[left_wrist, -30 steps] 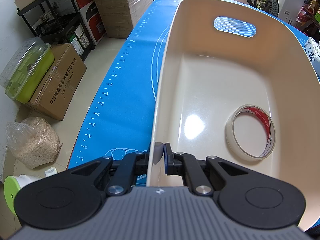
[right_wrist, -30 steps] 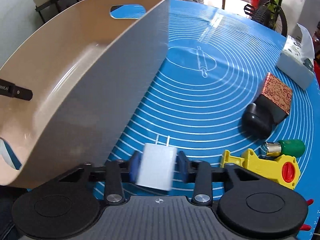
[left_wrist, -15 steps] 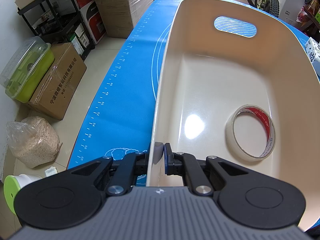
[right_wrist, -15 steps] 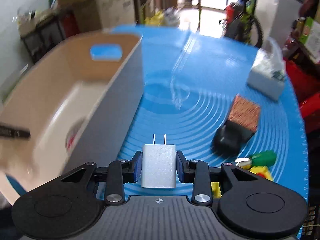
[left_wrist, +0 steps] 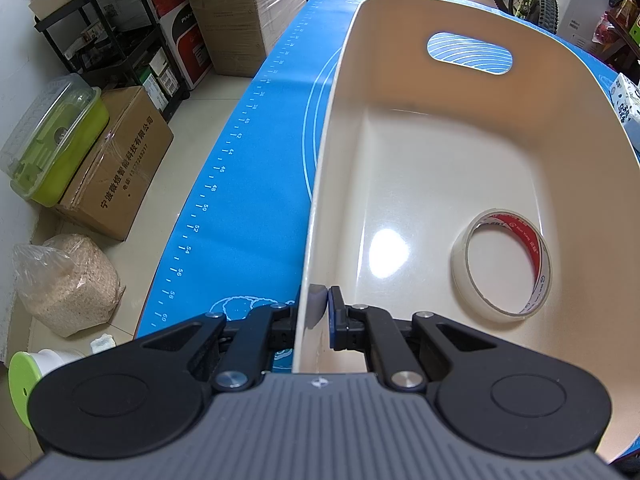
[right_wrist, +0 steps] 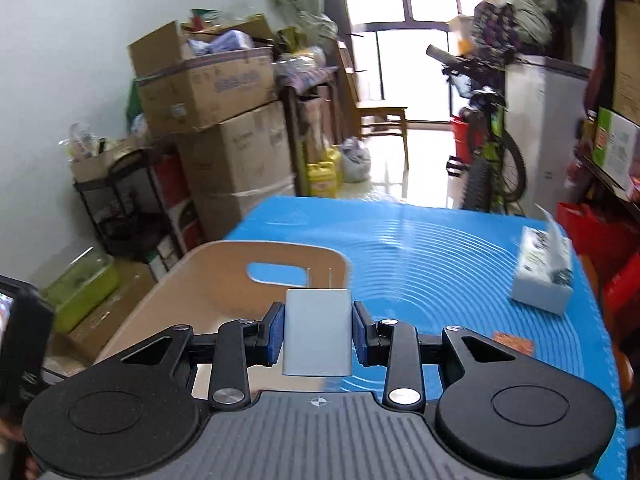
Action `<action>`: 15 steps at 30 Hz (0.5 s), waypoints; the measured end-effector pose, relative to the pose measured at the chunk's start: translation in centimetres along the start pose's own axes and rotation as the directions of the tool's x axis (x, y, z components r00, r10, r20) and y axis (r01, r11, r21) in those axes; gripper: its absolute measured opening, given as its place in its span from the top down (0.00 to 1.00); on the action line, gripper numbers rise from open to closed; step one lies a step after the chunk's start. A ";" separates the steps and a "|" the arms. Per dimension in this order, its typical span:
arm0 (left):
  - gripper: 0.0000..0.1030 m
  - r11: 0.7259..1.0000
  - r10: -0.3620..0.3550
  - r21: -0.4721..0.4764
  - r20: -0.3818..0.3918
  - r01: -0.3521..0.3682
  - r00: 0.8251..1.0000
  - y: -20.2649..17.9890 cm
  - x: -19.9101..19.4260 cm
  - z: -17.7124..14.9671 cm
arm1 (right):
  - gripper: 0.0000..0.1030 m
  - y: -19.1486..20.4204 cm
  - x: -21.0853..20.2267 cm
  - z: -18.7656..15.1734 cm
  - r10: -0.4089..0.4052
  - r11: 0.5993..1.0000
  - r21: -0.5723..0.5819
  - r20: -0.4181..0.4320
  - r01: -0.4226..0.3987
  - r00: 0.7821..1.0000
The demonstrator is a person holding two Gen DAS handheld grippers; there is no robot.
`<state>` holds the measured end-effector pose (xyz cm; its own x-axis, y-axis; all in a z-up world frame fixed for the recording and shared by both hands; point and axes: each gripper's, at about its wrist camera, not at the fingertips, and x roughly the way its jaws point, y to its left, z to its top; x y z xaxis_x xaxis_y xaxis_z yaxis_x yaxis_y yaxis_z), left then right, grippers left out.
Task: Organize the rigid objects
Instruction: 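Carry the charger into the bin and release it onto the tape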
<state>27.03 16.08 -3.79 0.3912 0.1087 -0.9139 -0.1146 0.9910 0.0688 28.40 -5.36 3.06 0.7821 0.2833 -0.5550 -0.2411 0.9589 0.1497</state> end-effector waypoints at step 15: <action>0.90 1.000 -0.003 0.009 0.000 0.003 1.000 0.1 0.1 0.0 | 0.59 7.9 7.8 -2.1 0.020 0.991 -0.120 -0.267 -0.054 0.964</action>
<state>27.04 16.15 -3.86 0.3915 0.1060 -0.9141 -0.1049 0.9920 0.0701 31.44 4.38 -1.83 0.5955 0.2877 -0.7501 -0.3498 0.9334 0.0803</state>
